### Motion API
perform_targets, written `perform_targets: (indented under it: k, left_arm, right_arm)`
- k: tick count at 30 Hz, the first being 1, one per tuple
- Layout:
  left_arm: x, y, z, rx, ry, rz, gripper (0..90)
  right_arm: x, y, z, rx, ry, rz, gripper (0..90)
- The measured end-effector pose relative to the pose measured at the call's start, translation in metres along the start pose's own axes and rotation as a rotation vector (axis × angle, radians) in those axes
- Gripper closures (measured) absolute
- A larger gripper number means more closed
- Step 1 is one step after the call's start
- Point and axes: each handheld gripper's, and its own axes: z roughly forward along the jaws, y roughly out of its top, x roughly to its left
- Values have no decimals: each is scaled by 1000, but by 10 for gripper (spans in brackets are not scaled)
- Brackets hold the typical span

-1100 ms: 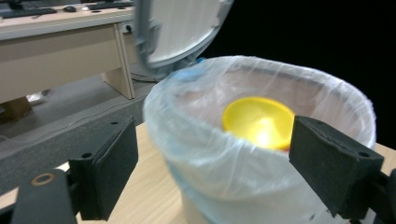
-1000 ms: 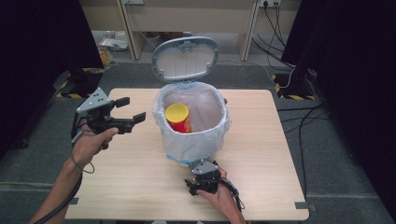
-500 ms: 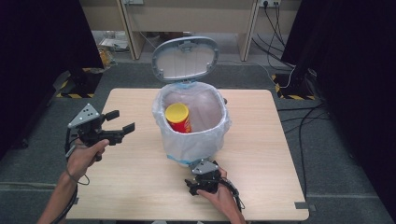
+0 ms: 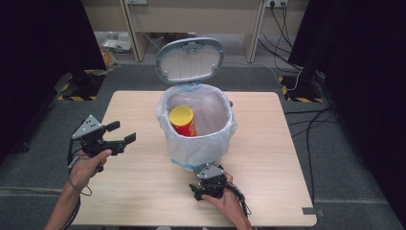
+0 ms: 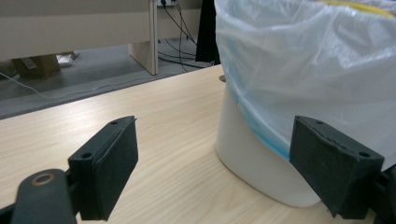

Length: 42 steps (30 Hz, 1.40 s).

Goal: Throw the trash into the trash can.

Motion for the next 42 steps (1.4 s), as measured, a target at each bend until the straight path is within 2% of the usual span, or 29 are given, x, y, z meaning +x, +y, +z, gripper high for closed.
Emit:
perform_targets:
  k: [5,8,11,14,23,28,31,34,42]
  left_arm:
    - [4,-16,3,22,33,16,152]
    - [9,-30,7,39,33,-8,152]
    - [12,-43,9,57,44,-15,152]
    - [13,-53,10,66,50,-21,152]
    - [13,-79,18,120,57,-2,152]
    - [12,-98,23,154,64,-4,152]
    - [12,-108,26,170,63,-25,152]
    - [11,-113,28,197,81,2,152]
    - [13,-128,29,230,84,-5,152]
  right_arm:
    - [0,0,0,1,2,-1,144]
    - [0,0,0,1,2,-2,143]
    - [0,0,0,0,3,3,144]
    - [0,0,0,2,3,1,144]
    - [0,0,0,1,2,1,144]
    - [0,0,0,0,1,-1,144]
    - [0,0,0,-1,1,-1,143]
    - [0,0,0,-1,0,-2,144]
    - [0,0,0,-1,3,0,144]
